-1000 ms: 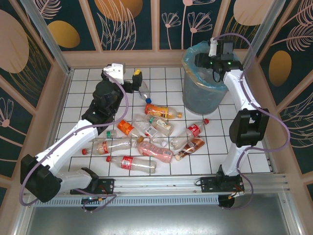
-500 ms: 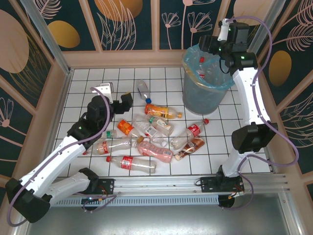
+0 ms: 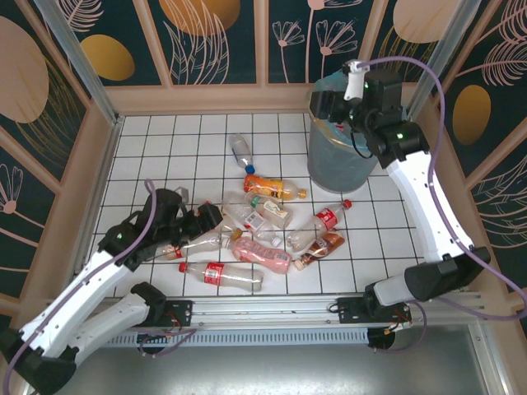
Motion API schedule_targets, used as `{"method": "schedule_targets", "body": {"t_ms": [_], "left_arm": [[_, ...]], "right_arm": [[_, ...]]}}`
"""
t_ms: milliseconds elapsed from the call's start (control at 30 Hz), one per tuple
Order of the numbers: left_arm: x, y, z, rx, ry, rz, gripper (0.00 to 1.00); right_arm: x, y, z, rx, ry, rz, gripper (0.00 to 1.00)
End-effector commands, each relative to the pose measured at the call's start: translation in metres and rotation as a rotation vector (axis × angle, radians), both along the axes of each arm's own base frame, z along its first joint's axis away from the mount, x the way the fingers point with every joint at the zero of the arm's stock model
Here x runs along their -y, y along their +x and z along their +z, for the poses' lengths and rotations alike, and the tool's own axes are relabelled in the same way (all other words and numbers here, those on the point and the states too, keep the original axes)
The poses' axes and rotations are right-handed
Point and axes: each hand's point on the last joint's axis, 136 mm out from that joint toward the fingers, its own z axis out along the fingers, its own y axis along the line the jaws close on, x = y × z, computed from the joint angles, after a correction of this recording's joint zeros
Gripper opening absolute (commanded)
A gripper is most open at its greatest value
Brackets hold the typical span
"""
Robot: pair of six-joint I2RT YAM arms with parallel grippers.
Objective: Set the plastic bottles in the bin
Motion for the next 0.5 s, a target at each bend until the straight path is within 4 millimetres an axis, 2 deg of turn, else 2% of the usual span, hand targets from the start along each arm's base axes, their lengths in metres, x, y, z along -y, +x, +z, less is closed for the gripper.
{"method": "schedule_targets", "body": {"t_ms": [0, 100, 233, 367, 467], "left_arm": [[0.007, -0.034, -0.026, -0.241, -0.122, 0.041, 0.87], [0.008, -0.042, -0.041, -0.313, -0.121, 0.039, 0.88], [0.011, -0.051, -0.052, -0.416, -0.11, 0.038, 0.89], [0.01, -0.07, -0.065, -0.569, -0.1, 0.064, 0.89], [0.01, -0.08, -0.072, -0.653, -0.092, 0.087, 0.88]], "right_arm": [[0.005, 0.001, -0.011, 0.015, 0.021, -0.033, 0.73], [0.007, -0.001, -0.019, 0.013, 0.026, -0.035, 0.73], [0.006, -0.002, -0.019, 0.016, 0.036, -0.022, 0.73], [0.0, -0.004, -0.017, 0.024, 0.05, 0.01, 0.73], [-0.002, -0.007, -0.023, 0.011, 0.058, 0.023, 0.73]]}}
